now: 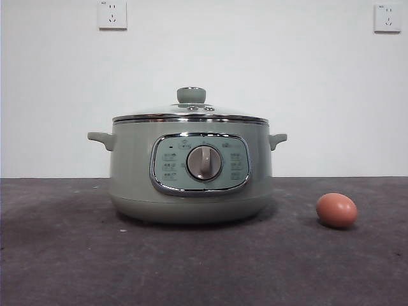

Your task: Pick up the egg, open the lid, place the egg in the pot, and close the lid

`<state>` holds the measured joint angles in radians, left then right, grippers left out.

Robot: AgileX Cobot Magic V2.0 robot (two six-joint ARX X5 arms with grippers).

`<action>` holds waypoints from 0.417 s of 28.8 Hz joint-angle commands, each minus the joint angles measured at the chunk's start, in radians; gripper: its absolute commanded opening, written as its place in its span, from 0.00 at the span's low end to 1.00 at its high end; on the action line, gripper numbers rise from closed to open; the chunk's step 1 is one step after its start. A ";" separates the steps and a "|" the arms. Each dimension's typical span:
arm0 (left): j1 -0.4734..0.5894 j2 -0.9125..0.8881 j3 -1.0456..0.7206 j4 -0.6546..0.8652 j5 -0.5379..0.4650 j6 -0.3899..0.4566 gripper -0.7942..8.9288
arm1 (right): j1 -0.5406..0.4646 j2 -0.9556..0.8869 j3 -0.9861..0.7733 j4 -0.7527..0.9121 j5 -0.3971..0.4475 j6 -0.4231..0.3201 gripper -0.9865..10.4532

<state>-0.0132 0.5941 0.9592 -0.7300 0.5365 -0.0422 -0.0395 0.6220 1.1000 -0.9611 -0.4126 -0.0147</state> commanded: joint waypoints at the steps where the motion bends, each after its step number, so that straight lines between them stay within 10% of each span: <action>1: 0.003 0.008 0.027 -0.041 0.023 0.052 0.08 | 0.001 0.039 0.044 -0.074 -0.025 -0.070 0.08; 12: -0.002 0.025 0.032 -0.061 0.022 0.050 0.08 | 0.001 0.069 0.063 -0.088 -0.072 -0.069 0.09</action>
<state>-0.0135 0.6205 0.9916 -0.7944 0.5537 -0.0071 -0.0395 0.6945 1.1595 -1.0527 -0.4797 -0.0757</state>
